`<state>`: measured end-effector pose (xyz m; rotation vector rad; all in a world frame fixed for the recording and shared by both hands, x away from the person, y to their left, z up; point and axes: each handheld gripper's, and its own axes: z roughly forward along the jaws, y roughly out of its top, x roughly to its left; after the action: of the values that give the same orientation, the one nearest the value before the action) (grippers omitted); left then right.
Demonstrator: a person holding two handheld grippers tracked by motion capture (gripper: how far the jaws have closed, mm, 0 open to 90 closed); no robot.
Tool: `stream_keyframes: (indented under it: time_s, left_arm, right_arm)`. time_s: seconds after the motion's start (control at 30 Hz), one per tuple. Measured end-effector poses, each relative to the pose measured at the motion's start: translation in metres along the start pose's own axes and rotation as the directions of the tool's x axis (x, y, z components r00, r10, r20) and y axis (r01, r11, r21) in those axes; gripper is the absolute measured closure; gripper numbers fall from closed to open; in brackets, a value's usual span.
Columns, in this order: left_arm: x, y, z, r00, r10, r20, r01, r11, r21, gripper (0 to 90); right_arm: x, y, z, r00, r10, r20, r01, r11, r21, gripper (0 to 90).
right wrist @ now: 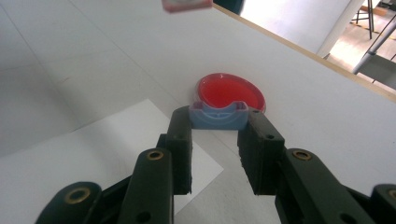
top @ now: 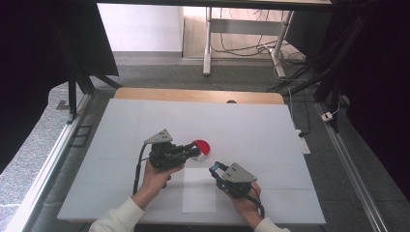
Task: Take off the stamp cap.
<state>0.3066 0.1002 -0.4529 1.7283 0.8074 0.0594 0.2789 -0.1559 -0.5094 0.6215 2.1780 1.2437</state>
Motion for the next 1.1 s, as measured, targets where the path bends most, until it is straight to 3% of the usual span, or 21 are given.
stream_keyframes:
  time_s: [0.27, 0.67, 1.1]
  left_arm:
    - [0.002, -0.003, 0.006, 0.9998, 0.001, 0.02, -0.002, 0.9993, 0.038, 75.5]
    - [0.004, -0.007, 0.007, 0.9995, 0.028, -0.017, -0.026, 0.9976, 0.064, 75.4]
    - [0.005, -0.007, 0.006, 0.9988, 0.045, -0.021, -0.043, 0.9967, 0.069, 75.3]
  right_arm:
    - [-0.015, -0.006, -0.008, 0.9991, 0.034, -0.026, -0.034, 0.999, 0.0, 65.8]
    - [-0.04, -0.02, -0.031, 0.9957, 0.087, -0.031, -0.087, 0.996, 0.011, 65.7]
    - [-0.058, -0.035, -0.055, 0.9921, 0.123, -0.025, -0.122, 0.992, 0.024, 65.6]
